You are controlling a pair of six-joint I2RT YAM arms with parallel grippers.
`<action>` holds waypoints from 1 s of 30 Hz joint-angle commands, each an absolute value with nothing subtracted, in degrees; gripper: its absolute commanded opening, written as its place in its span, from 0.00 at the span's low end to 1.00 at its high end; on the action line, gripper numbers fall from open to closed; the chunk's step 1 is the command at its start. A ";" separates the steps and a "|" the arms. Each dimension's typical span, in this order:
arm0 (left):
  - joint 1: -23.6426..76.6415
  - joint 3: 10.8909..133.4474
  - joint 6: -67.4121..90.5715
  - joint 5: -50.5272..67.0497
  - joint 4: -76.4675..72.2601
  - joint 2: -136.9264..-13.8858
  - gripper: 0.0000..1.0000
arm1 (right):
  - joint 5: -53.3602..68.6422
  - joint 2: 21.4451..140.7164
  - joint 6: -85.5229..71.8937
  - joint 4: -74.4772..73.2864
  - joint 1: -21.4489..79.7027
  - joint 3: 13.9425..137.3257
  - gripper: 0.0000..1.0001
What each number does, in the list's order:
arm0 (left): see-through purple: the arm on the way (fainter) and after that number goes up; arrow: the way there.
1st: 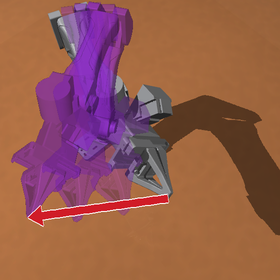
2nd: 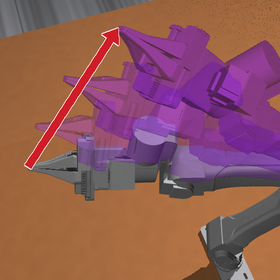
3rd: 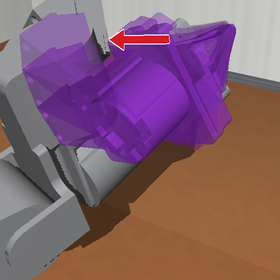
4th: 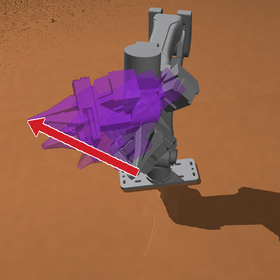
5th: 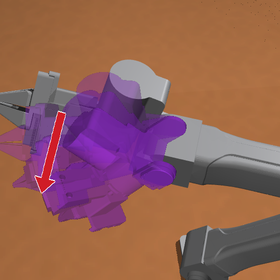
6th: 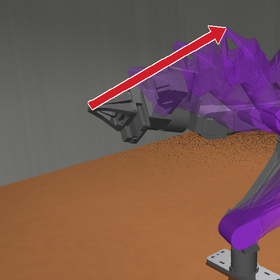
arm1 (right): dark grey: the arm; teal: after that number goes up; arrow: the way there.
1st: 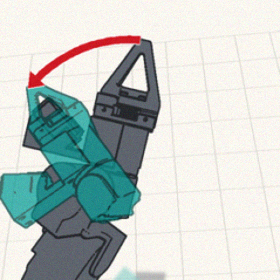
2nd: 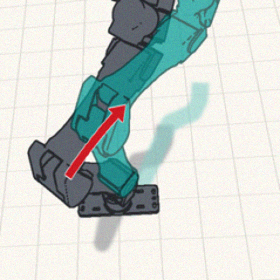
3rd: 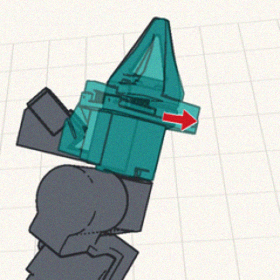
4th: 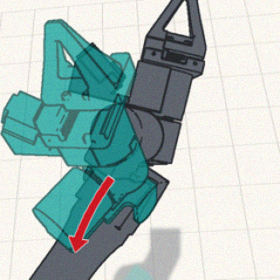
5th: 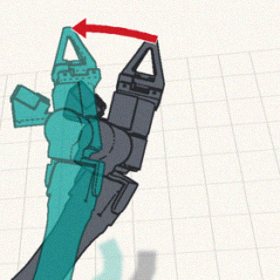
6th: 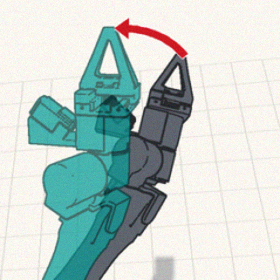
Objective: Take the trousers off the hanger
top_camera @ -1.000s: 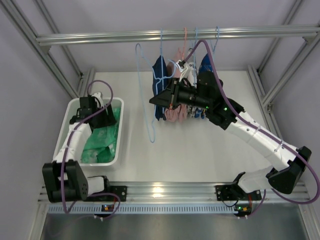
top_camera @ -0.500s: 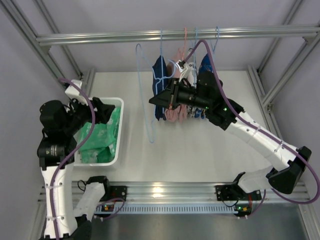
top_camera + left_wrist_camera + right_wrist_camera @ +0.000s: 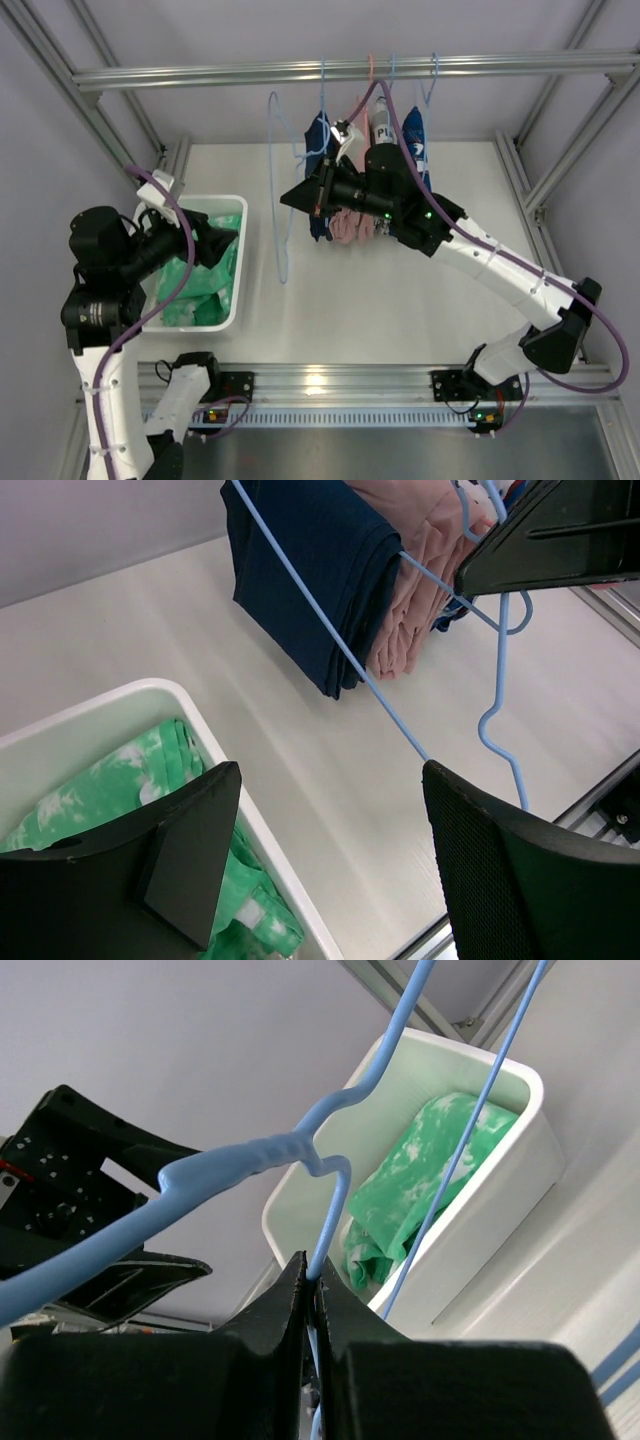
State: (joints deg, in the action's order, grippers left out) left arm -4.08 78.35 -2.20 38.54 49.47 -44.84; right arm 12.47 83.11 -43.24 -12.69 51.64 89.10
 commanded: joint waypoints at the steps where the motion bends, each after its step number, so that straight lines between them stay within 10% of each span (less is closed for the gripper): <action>1: -4.04 82.96 -4.40 40.69 53.08 -49.54 0.78 | 7.56 84.37 -44.38 -14.50 54.31 93.86 0.00; 30: 28.82 92.29 -3.16 10.03 55.29 -63.28 0.62 | -2.73 92.02 -50.80 -20.65 55.99 101.69 0.00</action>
